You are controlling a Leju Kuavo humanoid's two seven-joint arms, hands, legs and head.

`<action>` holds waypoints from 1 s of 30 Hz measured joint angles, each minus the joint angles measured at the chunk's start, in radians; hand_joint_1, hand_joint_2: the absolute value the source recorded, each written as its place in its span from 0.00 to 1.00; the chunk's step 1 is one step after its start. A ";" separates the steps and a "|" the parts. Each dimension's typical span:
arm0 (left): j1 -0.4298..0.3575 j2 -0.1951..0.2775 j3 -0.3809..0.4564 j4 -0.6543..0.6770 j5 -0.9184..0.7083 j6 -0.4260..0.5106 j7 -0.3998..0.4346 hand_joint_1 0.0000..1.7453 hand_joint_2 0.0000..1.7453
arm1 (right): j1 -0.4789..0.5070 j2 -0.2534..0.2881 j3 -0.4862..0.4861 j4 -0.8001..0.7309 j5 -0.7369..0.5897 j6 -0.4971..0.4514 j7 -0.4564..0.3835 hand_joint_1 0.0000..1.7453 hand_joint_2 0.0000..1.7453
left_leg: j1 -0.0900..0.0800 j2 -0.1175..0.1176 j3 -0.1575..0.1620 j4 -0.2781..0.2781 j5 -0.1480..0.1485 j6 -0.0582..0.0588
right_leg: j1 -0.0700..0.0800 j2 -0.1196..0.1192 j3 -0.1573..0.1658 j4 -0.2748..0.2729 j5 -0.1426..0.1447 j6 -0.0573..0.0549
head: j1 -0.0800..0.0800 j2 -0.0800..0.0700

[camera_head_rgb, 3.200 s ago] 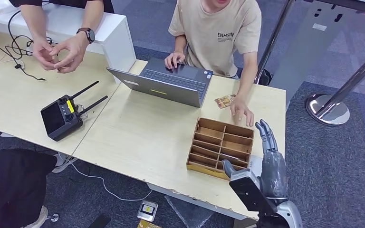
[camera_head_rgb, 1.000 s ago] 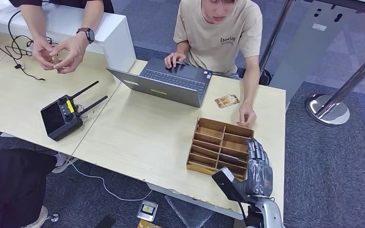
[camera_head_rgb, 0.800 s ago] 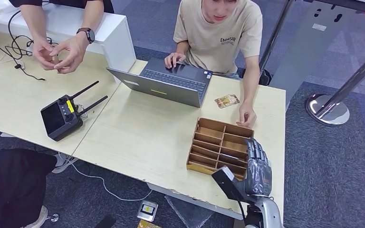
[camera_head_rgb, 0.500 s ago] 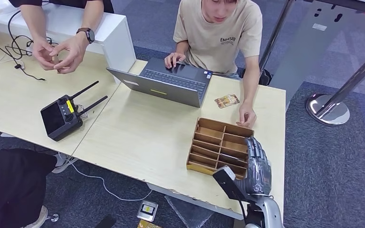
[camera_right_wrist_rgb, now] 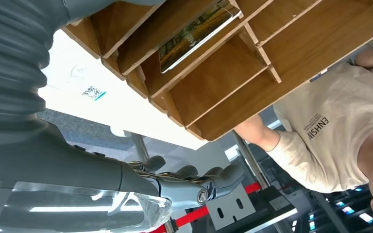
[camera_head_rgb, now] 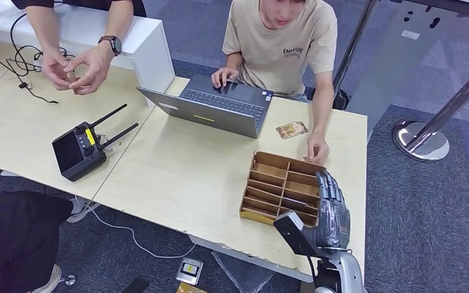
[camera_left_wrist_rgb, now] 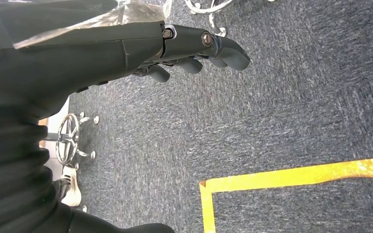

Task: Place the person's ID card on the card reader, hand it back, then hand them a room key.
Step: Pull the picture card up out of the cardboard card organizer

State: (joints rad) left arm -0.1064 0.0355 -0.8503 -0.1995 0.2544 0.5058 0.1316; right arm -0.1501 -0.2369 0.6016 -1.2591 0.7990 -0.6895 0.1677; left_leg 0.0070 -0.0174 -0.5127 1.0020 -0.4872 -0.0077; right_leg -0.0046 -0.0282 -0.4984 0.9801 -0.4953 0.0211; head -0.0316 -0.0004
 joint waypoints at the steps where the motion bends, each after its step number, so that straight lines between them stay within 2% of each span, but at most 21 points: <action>1: 0.000 0.000 0.000 0.000 0.000 0.000 0.000 0.00 1.00 | 0.000 0.000 0.000 -0.002 0.000 0.000 0.000 0.00 1.00 | 0.000 0.000 0.000 0.000 0.000 0.000 | 0.000 0.000 0.000 0.000 0.000 0.000 | 0.000 0.000; 6: 0.000 0.000 0.000 0.000 -0.001 0.000 0.000 0.00 1.00 | 0.000 0.000 0.000 -0.009 0.000 0.005 0.000 0.00 1.00 | 0.000 0.000 0.000 0.000 0.000 0.000 | 0.000 0.000 0.000 0.000 0.000 0.000 | 0.000 0.000; 9: 0.000 0.000 0.000 0.000 -0.002 0.000 0.000 0.00 1.00 | 0.000 0.000 0.000 -0.011 0.000 0.007 0.000 0.27 1.00 | 0.000 0.000 0.000 0.000 0.000 0.000 | 0.000 0.000 0.000 0.000 0.000 0.000 | 0.000 0.000; 11: 0.000 0.000 0.000 0.000 -0.002 0.000 0.000 0.00 1.00 | 0.000 0.000 0.000 -0.013 0.000 0.009 0.000 0.53 1.00 | 0.000 0.000 0.000 0.000 0.000 0.000 | 0.000 0.000 0.000 0.000 0.000 0.000 | 0.000 0.000; 13: 0.000 0.000 0.000 0.000 -0.002 0.000 0.000 0.00 1.00 | 0.000 0.000 0.000 -0.016 0.000 0.010 0.000 0.70 1.00 | 0.000 0.000 0.000 0.000 0.000 0.000 | 0.000 0.000 0.000 0.000 0.000 0.000 | 0.000 0.000; 14: 0.000 0.000 0.000 0.000 -0.002 0.000 0.000 0.00 1.00 | 0.000 0.000 0.000 -0.017 0.000 0.010 -0.001 0.65 1.00 | 0.000 0.000 0.000 0.000 0.000 0.000 | 0.000 0.000 0.000 0.000 0.000 0.000 | 0.000 0.000; 15: 0.000 0.000 0.000 0.000 -0.002 0.000 0.000 0.00 1.00 | 0.000 0.000 0.000 -0.017 0.000 0.011 -0.001 0.53 1.00 | 0.000 0.000 0.000 0.000 0.000 0.000 | 0.000 0.000 0.000 0.000 0.000 0.000 | 0.000 0.000; 17: 0.000 0.000 0.000 0.000 -0.002 0.001 0.000 0.00 1.00 | 0.000 0.000 0.000 -0.017 0.000 0.012 -0.001 0.22 1.00 | 0.000 0.000 0.000 0.000 0.000 0.000 | 0.000 0.000 0.000 0.000 0.000 0.000 | 0.000 0.000; 19: 0.000 0.000 0.000 0.000 -0.001 0.002 0.000 0.00 1.00 | 0.000 0.000 0.000 -0.017 0.000 0.012 -0.001 0.08 1.00 | 0.000 0.000 0.000 0.000 0.000 0.000 | 0.000 0.000 0.000 0.000 0.000 0.000 | 0.000 0.000; 30: 0.000 0.000 0.000 0.000 0.000 0.005 0.000 0.00 1.00 | 0.000 0.000 0.000 -0.017 0.000 0.012 -0.002 0.07 1.00 | 0.000 0.000 0.000 0.000 0.000 0.000 | 0.000 0.000 0.000 0.000 0.000 0.000 | 0.000 0.000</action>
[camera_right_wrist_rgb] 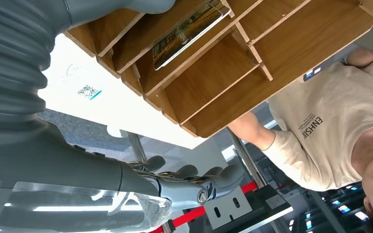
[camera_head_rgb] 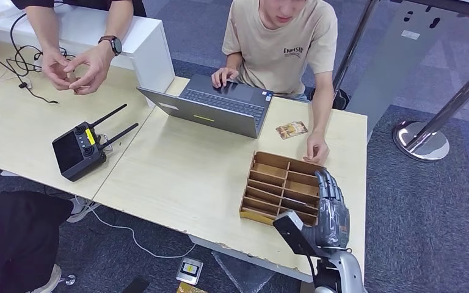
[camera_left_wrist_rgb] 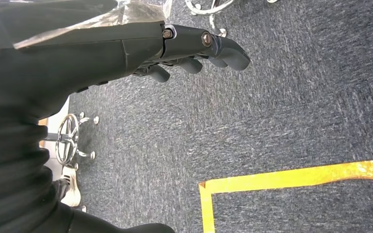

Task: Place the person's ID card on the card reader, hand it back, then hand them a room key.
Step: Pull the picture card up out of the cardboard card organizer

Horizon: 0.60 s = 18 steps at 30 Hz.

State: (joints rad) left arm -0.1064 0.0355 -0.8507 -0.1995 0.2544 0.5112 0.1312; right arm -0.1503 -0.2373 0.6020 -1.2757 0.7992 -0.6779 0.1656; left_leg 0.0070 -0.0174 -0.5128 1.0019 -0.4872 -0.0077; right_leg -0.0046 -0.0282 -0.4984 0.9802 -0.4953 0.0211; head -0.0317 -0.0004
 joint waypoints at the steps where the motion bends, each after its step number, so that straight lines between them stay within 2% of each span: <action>1: 0.000 0.000 0.000 0.000 0.000 0.000 0.000 0.00 1.00 | 0.000 0.000 0.000 0.000 0.000 0.000 0.000 0.07 1.00 | 0.000 0.000 0.000 0.000 0.000 0.000 | 0.000 0.000 0.000 0.000 0.000 0.000 | 0.000 0.000; 18: 0.000 0.000 0.000 0.000 0.000 0.000 0.000 0.00 1.00 | 0.000 0.000 0.000 0.000 0.000 0.000 0.000 0.08 1.00 | 0.000 0.000 0.000 0.000 0.000 0.000 | 0.000 0.000 0.000 0.000 0.000 0.000 | 0.000 0.000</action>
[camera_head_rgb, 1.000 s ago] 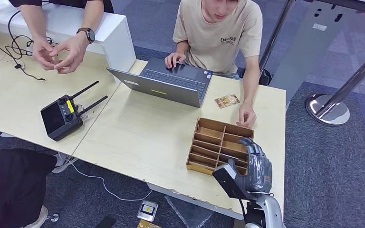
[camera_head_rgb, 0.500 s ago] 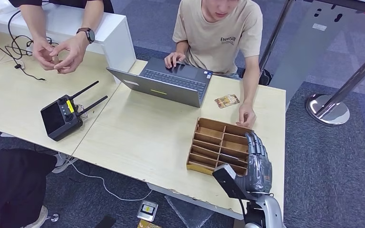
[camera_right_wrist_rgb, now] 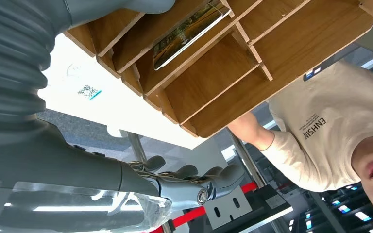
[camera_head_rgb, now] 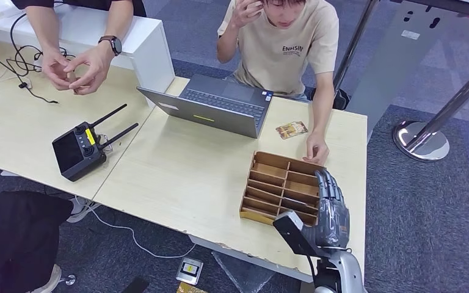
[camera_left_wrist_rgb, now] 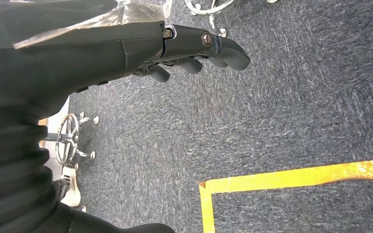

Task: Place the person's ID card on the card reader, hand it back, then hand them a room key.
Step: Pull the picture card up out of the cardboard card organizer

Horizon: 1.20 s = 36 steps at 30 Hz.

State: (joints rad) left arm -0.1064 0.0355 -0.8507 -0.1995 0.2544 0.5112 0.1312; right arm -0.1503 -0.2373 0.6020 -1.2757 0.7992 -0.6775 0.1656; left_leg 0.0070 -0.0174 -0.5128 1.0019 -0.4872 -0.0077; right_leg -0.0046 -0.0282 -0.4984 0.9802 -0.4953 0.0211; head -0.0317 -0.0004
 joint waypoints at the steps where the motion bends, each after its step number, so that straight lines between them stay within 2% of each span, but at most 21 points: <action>1: 0.000 0.000 0.000 0.000 0.000 0.000 0.000 0.00 1.00 | 0.000 0.000 0.000 0.000 0.000 0.001 0.000 0.09 1.00 | 0.000 0.000 0.000 0.000 0.000 0.000 | 0.000 0.000 0.000 0.000 0.000 0.000 | 0.000 0.000; 3: 0.000 0.000 0.000 0.000 0.000 0.000 0.000 0.00 1.00 | 0.000 0.000 0.000 0.000 0.000 0.002 0.000 0.16 1.00 | 0.000 0.000 0.000 0.000 0.000 0.000 | 0.000 0.000 0.000 0.000 0.000 0.000 | 0.000 0.000; 5: 0.000 0.000 0.000 0.000 0.000 0.001 0.000 0.00 1.00 | 0.000 0.000 0.000 0.000 0.000 0.003 0.000 0.36 1.00 | 0.000 0.000 0.000 0.000 0.000 0.000 | 0.000 0.000 0.000 0.000 0.000 0.000 | 0.000 0.000; 6: 0.000 0.000 0.000 0.000 0.000 0.001 0.000 0.00 1.00 | 0.000 0.000 0.000 0.000 0.000 0.004 0.000 0.42 1.00 | 0.000 0.000 0.000 0.000 0.000 0.000 | 0.000 0.000 0.000 0.000 0.000 0.000 | 0.000 0.000; 7: 0.000 0.000 0.000 0.000 0.000 0.001 0.000 0.00 1.00 | 0.000 0.000 0.000 0.000 0.000 0.004 0.000 0.43 1.00 | 0.000 0.000 0.000 0.000 0.000 0.000 | 0.000 0.000 0.000 0.000 0.000 0.000 | 0.000 0.000; 9: 0.000 0.000 0.000 0.000 0.001 0.001 0.000 0.00 1.00 | 0.000 0.000 0.000 0.000 0.000 0.005 0.000 0.31 1.00 | 0.000 0.000 0.000 0.000 0.000 0.000 | 0.000 0.000 0.000 0.000 0.000 0.000 | 0.000 0.000; 10: 0.000 0.000 0.000 0.000 0.002 0.001 0.000 0.00 1.00 | 0.000 0.000 0.000 0.000 0.000 0.005 0.000 0.31 1.00 | 0.000 0.000 0.000 0.000 0.000 0.000 | 0.000 0.000 0.000 0.000 0.000 0.000 | 0.000 0.000; 12: 0.000 0.000 0.000 0.000 0.003 0.001 0.000 0.00 1.00 | 0.000 0.000 0.001 0.000 0.000 0.005 0.000 0.47 1.00 | 0.000 0.000 0.000 0.000 0.000 0.000 | 0.000 0.000 0.000 0.000 0.000 0.000 | 0.000 0.000; 15: 0.000 0.000 0.000 0.000 0.003 0.001 0.000 0.00 1.00 | 0.000 0.000 0.001 0.000 0.000 0.006 0.000 0.64 1.00 | 0.000 0.000 0.000 0.000 0.000 0.000 | 0.000 0.000 0.000 0.000 0.000 0.000 | 0.000 0.000; 16: 0.000 0.000 0.000 0.000 0.003 0.001 0.000 0.00 1.00 | 0.000 0.000 0.001 0.000 0.000 0.006 0.000 0.66 1.00 | 0.000 0.000 -0.001 0.000 0.000 0.000 | 0.000 0.000 0.000 0.000 0.000 0.000 | 0.000 0.000; 17: 0.000 0.000 0.000 0.000 0.003 0.001 0.000 0.00 1.00 | 0.000 0.000 0.001 0.000 0.000 0.006 0.000 0.66 1.00 | 0.000 0.000 -0.001 0.000 0.000 0.000 | 0.000 0.000 -0.001 0.000 0.000 0.000 | 0.000 0.000; 20: 0.000 0.000 0.000 0.000 0.003 0.001 0.000 0.00 1.00 | 0.000 0.000 0.002 0.000 0.000 0.005 0.000 0.50 1.00 | 0.000 0.000 -0.001 0.000 0.000 0.000 | 0.000 0.000 -0.001 0.000 0.000 0.000 | 0.000 0.000; 27: 0.000 0.000 0.000 0.000 0.003 0.002 0.000 0.00 1.00 | 0.000 0.000 0.002 0.000 0.000 0.005 -0.002 0.47 1.00 | 0.000 0.000 -0.001 0.000 0.000 0.000 | 0.000 0.000 -0.001 0.000 0.000 0.000 | 0.000 0.000; 31: 0.000 0.000 0.000 0.000 0.005 0.002 0.000 0.00 1.00 | 0.000 0.000 0.002 0.000 0.000 0.005 -0.004 0.33 1.00 | 0.000 0.000 -0.001 0.000 0.000 0.000 | 0.000 0.000 -0.001 0.000 0.000 0.000 | 0.000 0.000; 36: 0.000 0.000 0.000 0.000 0.006 0.002 0.000 0.00 1.00 | 0.000 0.000 0.003 0.001 0.007 0.006 -0.005 0.37 1.00 | 0.000 0.000 -0.001 0.000 0.000 0.000 | 0.000 0.000 -0.001 0.000 0.000 0.000 | 0.000 0.000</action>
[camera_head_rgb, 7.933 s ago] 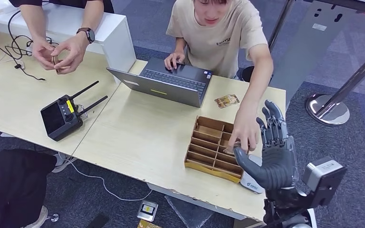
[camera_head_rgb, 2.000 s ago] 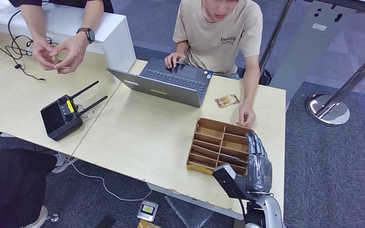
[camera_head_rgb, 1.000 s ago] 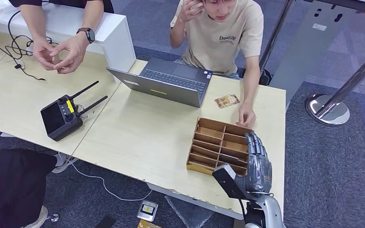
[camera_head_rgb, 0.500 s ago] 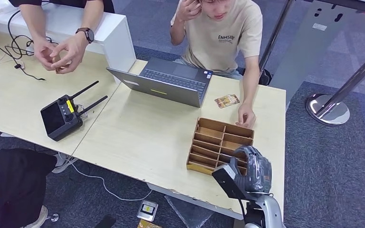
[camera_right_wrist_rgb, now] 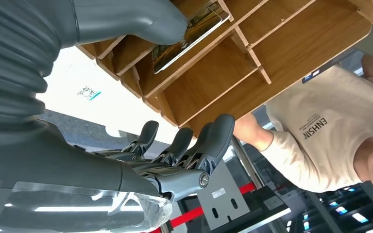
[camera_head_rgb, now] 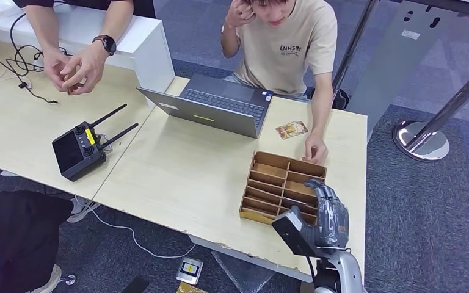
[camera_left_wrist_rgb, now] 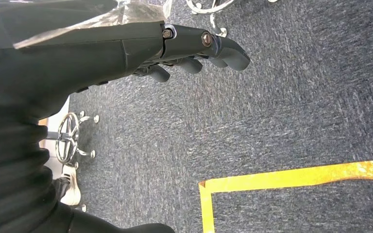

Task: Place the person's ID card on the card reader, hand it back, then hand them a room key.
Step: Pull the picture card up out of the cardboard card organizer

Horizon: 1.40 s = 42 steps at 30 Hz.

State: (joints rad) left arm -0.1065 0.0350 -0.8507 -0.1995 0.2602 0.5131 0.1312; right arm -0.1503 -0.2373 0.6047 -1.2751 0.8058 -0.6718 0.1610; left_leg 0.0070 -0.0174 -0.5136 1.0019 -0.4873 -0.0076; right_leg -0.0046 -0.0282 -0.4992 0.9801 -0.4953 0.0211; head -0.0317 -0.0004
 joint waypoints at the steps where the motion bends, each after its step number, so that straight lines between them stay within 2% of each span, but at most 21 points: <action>1: 0.000 0.000 0.000 0.000 0.000 0.000 0.000 0.00 1.00 | 0.000 0.000 0.000 0.000 0.003 0.000 0.000 0.37 1.00 | 0.000 0.000 0.000 0.000 0.000 0.000 | 0.000 0.000 0.000 0.000 0.000 0.000 | 0.000 0.000; 33: 0.000 -0.010 0.000 0.000 0.000 0.002 0.000 0.00 1.00 | -0.011 0.000 0.010 0.054 0.027 0.002 -0.008 0.40 1.00 | 0.000 0.000 0.000 0.000 0.000 0.000 | 0.000 0.000 0.000 0.000 0.000 0.000 | 0.000 0.000; 38: 0.000 -0.011 0.000 0.000 0.000 0.002 0.000 0.00 1.00 | -0.015 0.000 0.010 0.071 0.052 0.000 -0.004 0.47 1.00 | 0.000 0.000 0.000 0.000 0.000 0.000 | 0.000 0.000 0.000 0.000 0.000 0.000 | 0.000 0.000; 42: 0.000 -0.012 0.000 0.000 0.001 0.002 0.000 0.00 1.00 | -0.018 0.000 0.010 0.083 0.064 0.000 0.002 0.46 1.00 | 0.000 0.000 0.000 0.000 0.000 0.000 | 0.000 0.000 0.000 0.000 0.000 0.000 | 0.000 0.000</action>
State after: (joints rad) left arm -0.1065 0.0226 -0.8507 -0.1995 0.2609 0.5150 0.1312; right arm -0.1681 -0.2369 0.6152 -1.1922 0.8696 -0.6716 0.1626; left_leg 0.0070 -0.0175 -0.5138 1.0019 -0.4873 -0.0076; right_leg -0.0046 -0.0282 -0.4992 0.9801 -0.4953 0.0211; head -0.0317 -0.0004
